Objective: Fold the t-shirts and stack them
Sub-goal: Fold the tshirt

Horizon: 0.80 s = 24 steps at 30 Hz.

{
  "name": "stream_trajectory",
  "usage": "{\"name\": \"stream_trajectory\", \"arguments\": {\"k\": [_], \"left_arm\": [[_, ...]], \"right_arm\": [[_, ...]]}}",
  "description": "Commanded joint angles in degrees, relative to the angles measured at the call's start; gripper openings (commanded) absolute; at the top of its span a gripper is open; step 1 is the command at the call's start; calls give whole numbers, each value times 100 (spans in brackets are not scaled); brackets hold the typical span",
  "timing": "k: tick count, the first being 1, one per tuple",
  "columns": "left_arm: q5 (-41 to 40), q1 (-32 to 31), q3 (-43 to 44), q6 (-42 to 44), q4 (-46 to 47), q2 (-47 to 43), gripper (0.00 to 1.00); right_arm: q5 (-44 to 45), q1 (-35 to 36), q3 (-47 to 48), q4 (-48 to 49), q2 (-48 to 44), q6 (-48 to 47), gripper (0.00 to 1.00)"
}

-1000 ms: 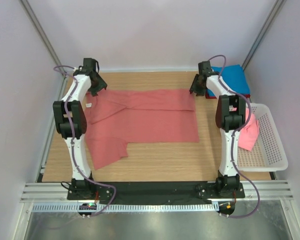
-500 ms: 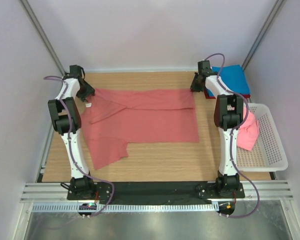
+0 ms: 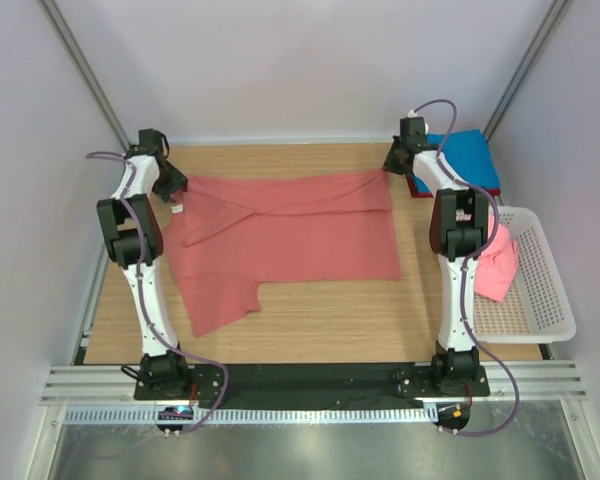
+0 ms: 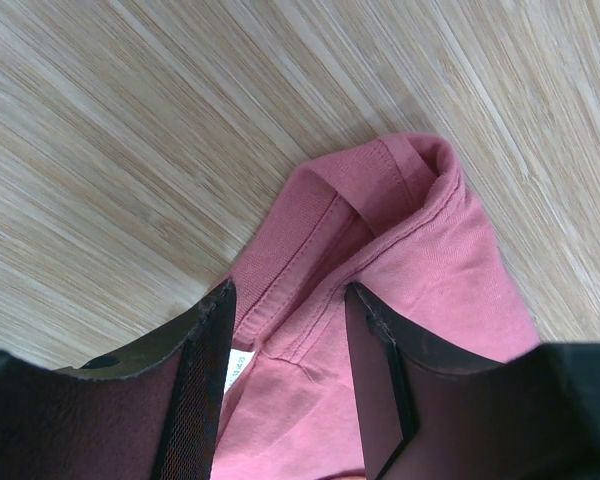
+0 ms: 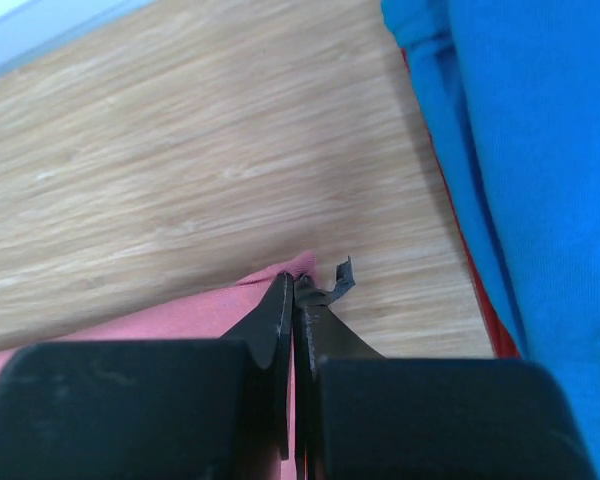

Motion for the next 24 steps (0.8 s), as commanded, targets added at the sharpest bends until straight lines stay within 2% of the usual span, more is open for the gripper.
{"name": "stream_trajectory", "arguments": {"k": [1, 7, 8, 10, 14, 18, 21, 24], "left_arm": [[-385, 232, -51, 14, -246, 305, 50], [-351, 276, -51, -39, -299, 314, 50], [-324, 285, -59, -48, -299, 305, 50], [-193, 276, -68, -48, -272, 261, 50], [62, 268, 19, 22, -290, -2, 52], [203, 233, 334, 75, -595, -441, 54], [-51, 127, 625, 268, -1245, -556, 54], [-333, -74, 311, 435, -1424, -960, 54]], "right_arm": [[77, -96, 190, 557, -150, -42, 1], [42, -34, -3, 741, -439, 20, 2], [50, -43, -47, 768, -449, 20, 7], [59, -43, 58, 560, -379, 81, 26], [322, -52, 488, -363, -343, 256, 37], [622, -43, 665, -1759, -632, 660, 38], [551, 106, 97, -1964, -940, 767, 30], [438, 281, -562, -1912, -1318, 705, 28]]}}
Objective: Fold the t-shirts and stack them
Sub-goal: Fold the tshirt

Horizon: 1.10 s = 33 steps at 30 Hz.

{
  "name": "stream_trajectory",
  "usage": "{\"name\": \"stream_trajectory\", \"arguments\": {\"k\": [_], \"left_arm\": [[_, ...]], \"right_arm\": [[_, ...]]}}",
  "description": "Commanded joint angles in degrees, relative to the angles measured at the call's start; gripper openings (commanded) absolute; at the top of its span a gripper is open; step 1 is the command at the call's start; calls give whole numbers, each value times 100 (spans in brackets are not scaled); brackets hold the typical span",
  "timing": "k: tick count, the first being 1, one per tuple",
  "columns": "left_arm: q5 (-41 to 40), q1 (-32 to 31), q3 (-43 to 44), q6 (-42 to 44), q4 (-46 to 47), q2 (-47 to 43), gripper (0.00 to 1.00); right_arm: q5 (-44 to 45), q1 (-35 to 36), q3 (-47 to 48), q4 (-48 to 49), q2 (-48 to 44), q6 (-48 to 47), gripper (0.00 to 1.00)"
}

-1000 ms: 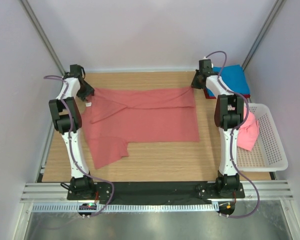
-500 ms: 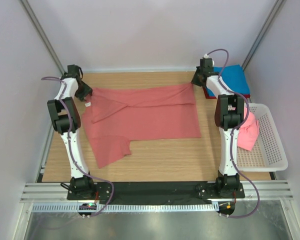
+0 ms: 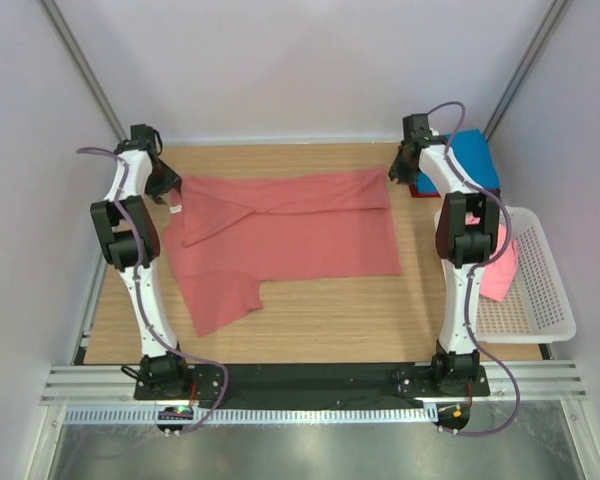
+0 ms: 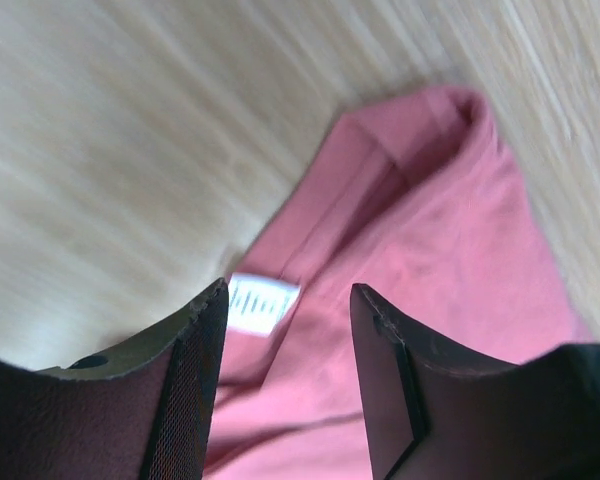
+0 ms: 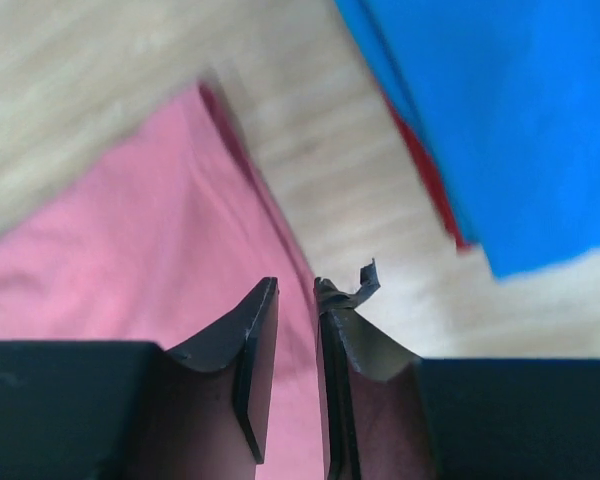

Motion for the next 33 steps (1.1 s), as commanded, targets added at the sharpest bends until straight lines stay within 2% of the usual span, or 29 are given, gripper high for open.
{"name": "stream_trajectory", "arguments": {"k": [1, 3, 4, 5, 7, 11, 15, 17, 18, 21, 24, 29, 32, 33], "left_arm": [[-374, -226, -405, 322, -493, -1032, 53], [-559, -384, -855, 401, -196, -1314, 54], [-438, -402, -1397, 427, 50, -1516, 54], [-167, -402, -1568, 454, 470, -1553, 55], [11, -393, -1745, 480, 720, -1501, 55], [354, -402, -949, 568, 563, -729, 54], [408, -393, -639, 498, 799, -464, 56], [381, -376, -498, 463, 696, -306, 56], [338, -367, -254, 463, 581, -87, 56], [74, -314, 274, 471, -25, 387, 57], [-102, -270, 487, 507, -378, 617, 56], [-76, -253, 583, 524, -474, 434, 57], [-85, -270, 698, 551, -589, 57, 56], [-41, -296, 681, 655, -580, -58, 56]], "right_arm": [[-61, 269, -609, -354, -824, 102, 28], [-79, 331, -924, -327, -930, 102, 28], [-53, 392, -1005, -301, -983, 85, 28], [-9, 419, -1101, -318, -992, 50, 28], [17, 410, -1190, -327, -966, 32, 31], [35, 436, -1515, -231, -992, 31, 38], [193, 436, -1752, -46, -905, 58, 41], [481, 436, -1744, -98, -852, 67, 34], [588, 436, -1761, -142, -878, 67, 22], [931, 428, -1954, -29, -983, -3, 7], [896, 428, -2043, 68, -975, -100, 1], [835, 428, -1938, -45, -957, -4, 1], [922, 436, -1631, -423, -1018, 75, 6], [923, 445, -1612, -589, -1080, 119, 13]]}}
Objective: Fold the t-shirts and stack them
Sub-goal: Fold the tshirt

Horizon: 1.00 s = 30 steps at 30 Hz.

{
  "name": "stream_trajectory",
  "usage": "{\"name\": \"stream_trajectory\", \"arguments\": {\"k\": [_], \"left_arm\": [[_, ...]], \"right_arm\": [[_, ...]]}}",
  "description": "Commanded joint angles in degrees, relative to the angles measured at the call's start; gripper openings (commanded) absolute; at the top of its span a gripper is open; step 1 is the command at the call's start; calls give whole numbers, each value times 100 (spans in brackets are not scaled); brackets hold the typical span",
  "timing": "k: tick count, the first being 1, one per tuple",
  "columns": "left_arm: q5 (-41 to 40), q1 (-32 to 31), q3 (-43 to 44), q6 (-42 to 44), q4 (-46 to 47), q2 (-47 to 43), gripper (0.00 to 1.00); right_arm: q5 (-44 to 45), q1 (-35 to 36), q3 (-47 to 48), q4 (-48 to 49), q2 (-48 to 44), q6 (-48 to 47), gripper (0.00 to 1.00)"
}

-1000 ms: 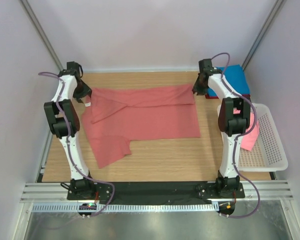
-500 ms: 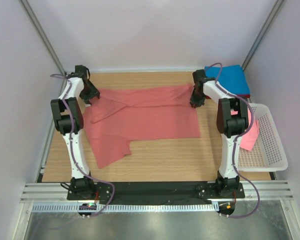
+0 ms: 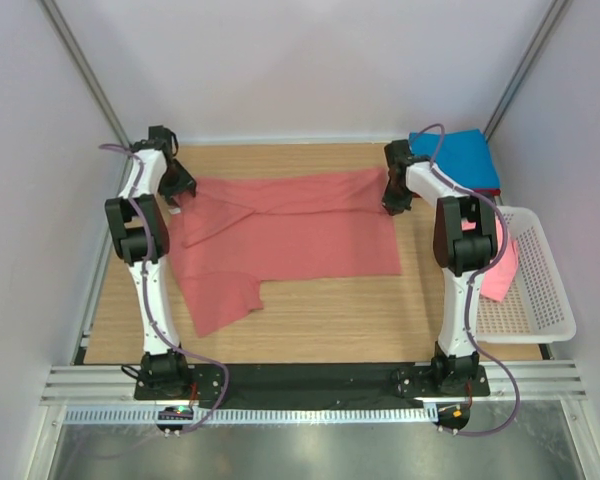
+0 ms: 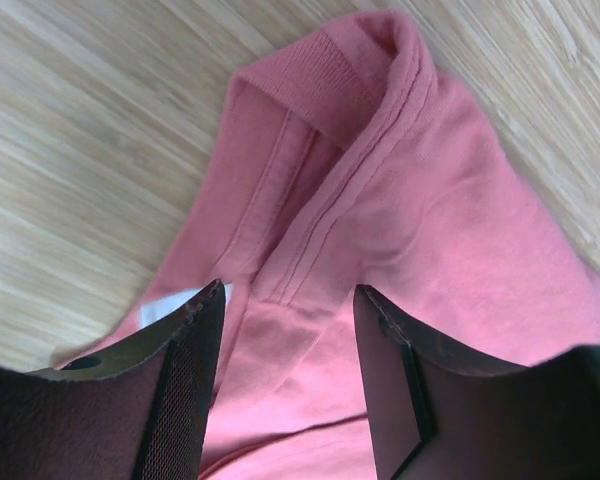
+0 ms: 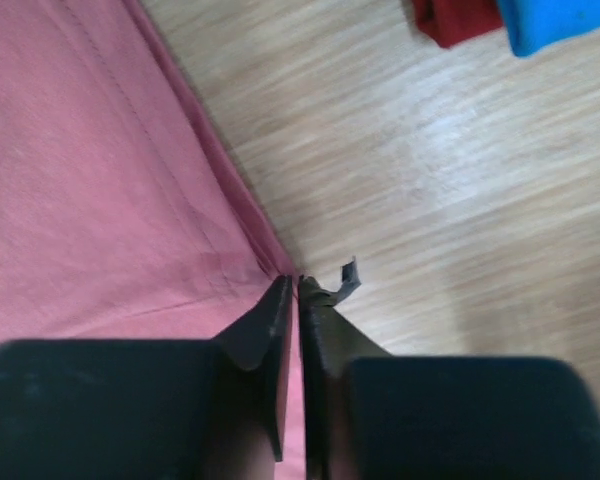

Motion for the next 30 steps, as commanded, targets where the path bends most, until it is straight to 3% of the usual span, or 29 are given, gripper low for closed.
{"name": "stream_trajectory", "arguments": {"k": [1, 2, 6, 9, 13, 19, 30], "left_arm": [[-102, -16, 171, 319, -250, -631, 56], [-32, -52, 23, 407, -120, -858, 56], [811, -236, -679, 837, 610, -1273, 56], [1356, -430, -839, 1075, 822, -1291, 56], [1717, -902, -927, 1707, 901, -1151, 56], [2042, -1037, -955, 1999, 1138, -870, 56], [1559, -1045, -796, 2095, 515, -615, 54]], "right_arm": [[239, 6, 281, -501, -381, 122, 16], [238, 32, 272, -580, -512, 139, 24], [2, 181, 193, -651, -793, 201, 38], [-130, 313, 140, -695, -926, 192, 43], [-262, 445, 35, -669, -1154, 148, 45], [-500, 463, -211, -563, -1628, 105, 46], [-553, 472, -405, -545, -1884, 69, 46]]}}
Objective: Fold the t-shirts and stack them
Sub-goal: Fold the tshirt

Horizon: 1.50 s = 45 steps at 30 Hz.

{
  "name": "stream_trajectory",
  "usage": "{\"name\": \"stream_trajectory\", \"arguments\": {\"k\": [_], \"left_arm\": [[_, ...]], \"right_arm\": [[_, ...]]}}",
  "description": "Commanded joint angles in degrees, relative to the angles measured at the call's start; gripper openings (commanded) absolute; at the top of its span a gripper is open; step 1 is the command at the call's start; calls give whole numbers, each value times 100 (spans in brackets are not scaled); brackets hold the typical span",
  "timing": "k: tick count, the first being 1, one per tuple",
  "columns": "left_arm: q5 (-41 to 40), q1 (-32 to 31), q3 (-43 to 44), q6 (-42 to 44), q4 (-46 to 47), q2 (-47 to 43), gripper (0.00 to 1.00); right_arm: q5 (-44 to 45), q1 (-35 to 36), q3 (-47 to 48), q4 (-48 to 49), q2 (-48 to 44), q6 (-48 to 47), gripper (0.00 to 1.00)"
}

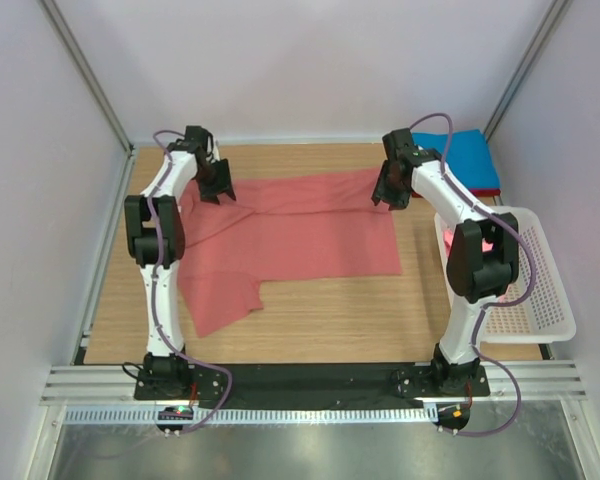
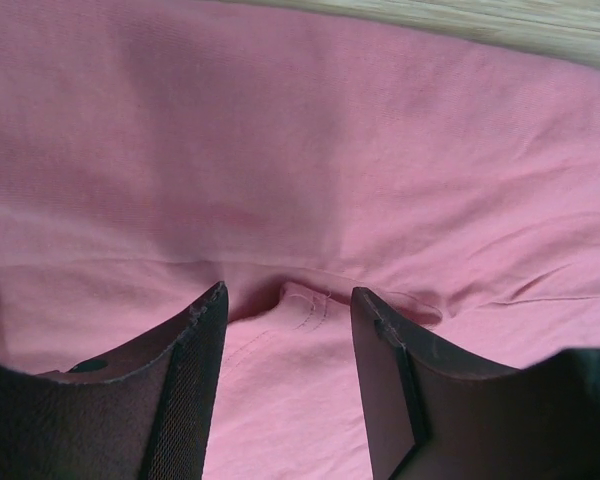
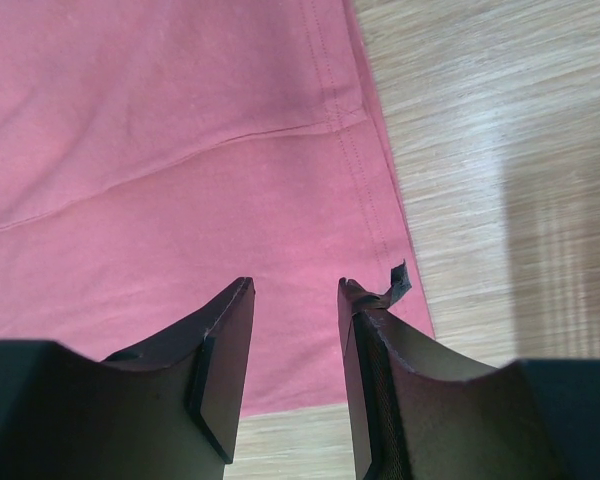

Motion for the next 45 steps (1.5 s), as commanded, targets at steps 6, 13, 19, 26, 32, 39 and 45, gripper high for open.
{"name": "stream_trajectory", "arguments": {"k": [6, 13, 19, 26, 32, 39, 45], "left_arm": [[87, -36, -11, 194, -192, -64, 48], [87, -80, -205, 220, -280, -248, 20], [-106, -194, -222, 159, -508, -590, 0], [-309, -580, -1230, -201, -658, -1276, 6], [-168, -976, -2348, -632, -727, -2057, 28], [-1538, -1099, -2789, -1167, -1571, -2996, 42], [-978, -767, -4026, -2090, -1115, -4236, 49]], "right_arm": [[-74, 6, -62, 49, -396, -27, 46], [-30, 6, -220, 58, -580, -53, 46], [-12, -3, -360, 49, -773, -115, 46], [31, -11, -641, 58, -1063, -176, 46], [93, -3, -1089, 75, -1397, -194, 46], [-82, -11, -1354, -73, -1767, -194, 47], [-180, 93, -1704, -610, -2022, 403, 45]]}}
